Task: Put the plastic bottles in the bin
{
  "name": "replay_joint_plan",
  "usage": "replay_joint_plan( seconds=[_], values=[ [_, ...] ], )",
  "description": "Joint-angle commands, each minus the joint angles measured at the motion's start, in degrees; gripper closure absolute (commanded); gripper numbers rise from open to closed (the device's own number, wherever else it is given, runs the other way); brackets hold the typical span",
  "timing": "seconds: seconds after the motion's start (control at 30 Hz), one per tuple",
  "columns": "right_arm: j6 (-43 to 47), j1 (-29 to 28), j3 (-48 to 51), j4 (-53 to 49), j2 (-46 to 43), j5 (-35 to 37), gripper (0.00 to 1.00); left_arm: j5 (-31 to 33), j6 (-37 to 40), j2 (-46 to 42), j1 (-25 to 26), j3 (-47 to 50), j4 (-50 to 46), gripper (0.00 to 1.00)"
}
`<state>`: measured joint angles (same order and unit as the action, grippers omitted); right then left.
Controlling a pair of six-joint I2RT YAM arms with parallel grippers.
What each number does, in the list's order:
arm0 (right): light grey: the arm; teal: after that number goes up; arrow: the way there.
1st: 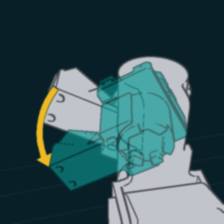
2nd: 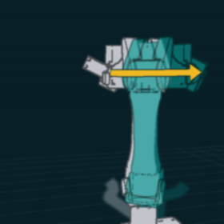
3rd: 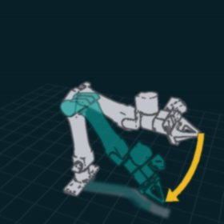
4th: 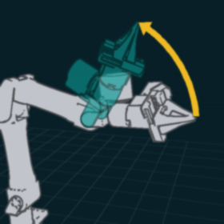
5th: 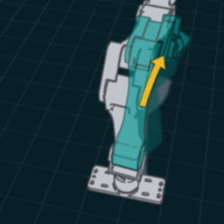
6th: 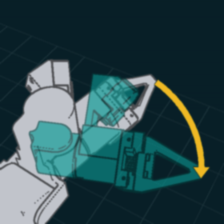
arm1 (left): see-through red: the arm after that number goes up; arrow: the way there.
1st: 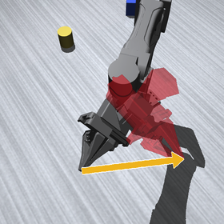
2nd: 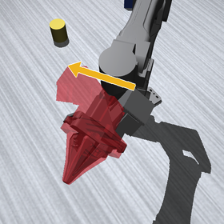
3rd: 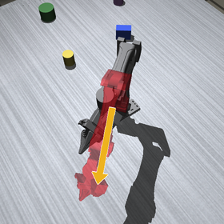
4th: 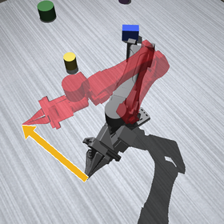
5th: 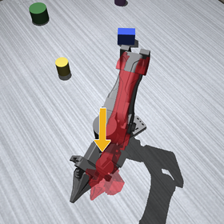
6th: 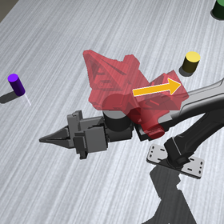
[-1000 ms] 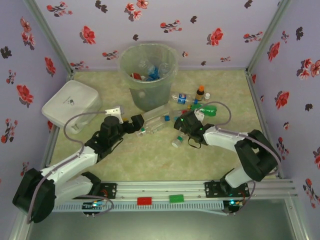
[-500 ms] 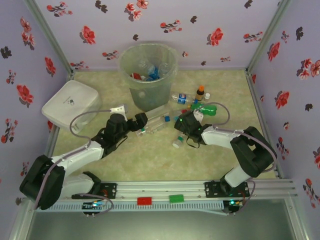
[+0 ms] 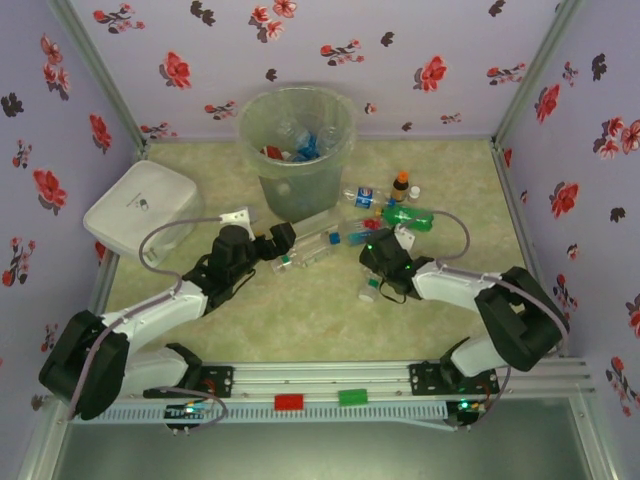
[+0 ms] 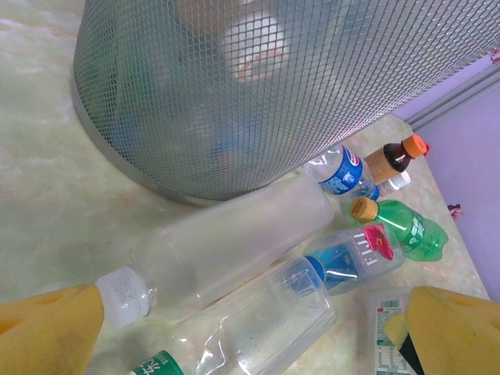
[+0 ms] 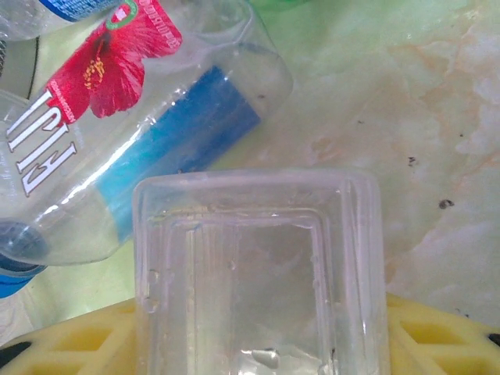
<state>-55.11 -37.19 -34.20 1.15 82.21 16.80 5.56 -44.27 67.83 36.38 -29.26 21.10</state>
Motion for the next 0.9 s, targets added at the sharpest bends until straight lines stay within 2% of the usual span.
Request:
replay_joint_plan(
  seconds=[0.0, 0.13, 0.23, 0.43, 0.63, 0.87],
  values=[
    [1.67, -0.55, 0.88, 0.71, -3.69, 2.01, 0.47, 1.65, 0.92, -1.55, -0.28, 0.86, 0.92, 0.00],
    [5.02, -0.53, 0.26, -1.07, -8.83, 2.01, 0.49, 1.51, 1.56, -2.70, -2.85, 1.04, -0.09, 0.00],
    [9.51, -0.46, -2.32, -4.31, -12.84, 5.14, 0.49, 1.39, 2.66, -3.86, -4.94, 1.05, -1.26, 0.00],
    [24.92, -0.09, -14.89, -11.60, -17.18, 8.62, 0.49, 0.34, 4.14, -5.58, -8.79, 1.84, -2.81, 0.00],
    [32.46, 0.01, -28.43, -9.97, -13.62, 6.54, 0.49, -0.97, 3.21, -6.21, -10.60, 4.31, -1.52, 0.00],
    [32.75, 0.02, -40.87, -0.87, -4.87, 0.59, 0.48, -4.23, 1.32, -7.10, -13.07, 6.57, -0.25, 0.00]
  ],
)
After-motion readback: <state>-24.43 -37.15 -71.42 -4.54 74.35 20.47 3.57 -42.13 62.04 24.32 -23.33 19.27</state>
